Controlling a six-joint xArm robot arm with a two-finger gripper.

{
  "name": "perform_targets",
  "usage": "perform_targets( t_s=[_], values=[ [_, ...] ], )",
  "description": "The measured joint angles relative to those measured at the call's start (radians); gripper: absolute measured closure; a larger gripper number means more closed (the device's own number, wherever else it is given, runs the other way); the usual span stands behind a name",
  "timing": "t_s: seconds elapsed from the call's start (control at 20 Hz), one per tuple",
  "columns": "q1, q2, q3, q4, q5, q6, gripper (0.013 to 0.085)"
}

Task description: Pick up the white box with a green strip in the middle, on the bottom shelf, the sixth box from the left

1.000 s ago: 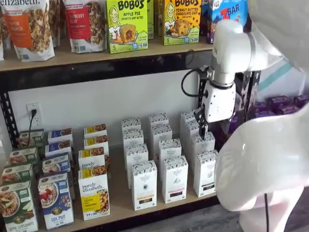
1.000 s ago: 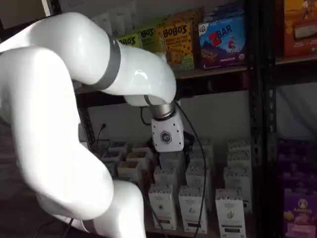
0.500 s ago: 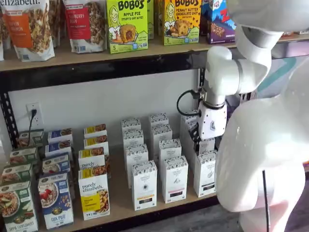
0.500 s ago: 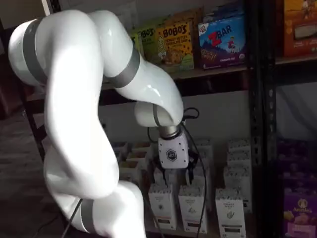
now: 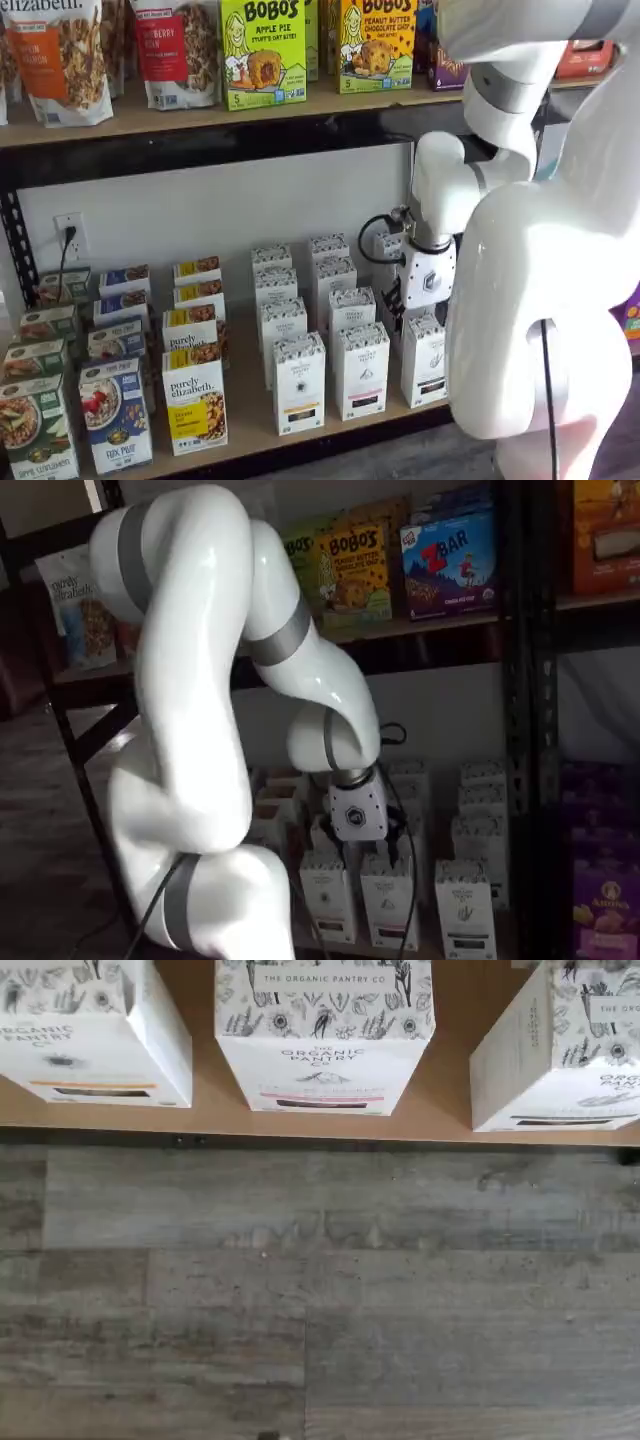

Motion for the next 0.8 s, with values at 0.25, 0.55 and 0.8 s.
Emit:
perform_targets(
  t_s=[0.25,0.55,0.8],
  values=[
    [-0.010,0.099,-0.052,-0.102,-0.032,0.087,0.0130],
    [-0.039,0.204,-0.118,-0.084,-0.081,0.042,0.0130],
    [-0.065,0.287,-0.186,-0.046,-0.094,-0.020,0.0130]
  ],
)
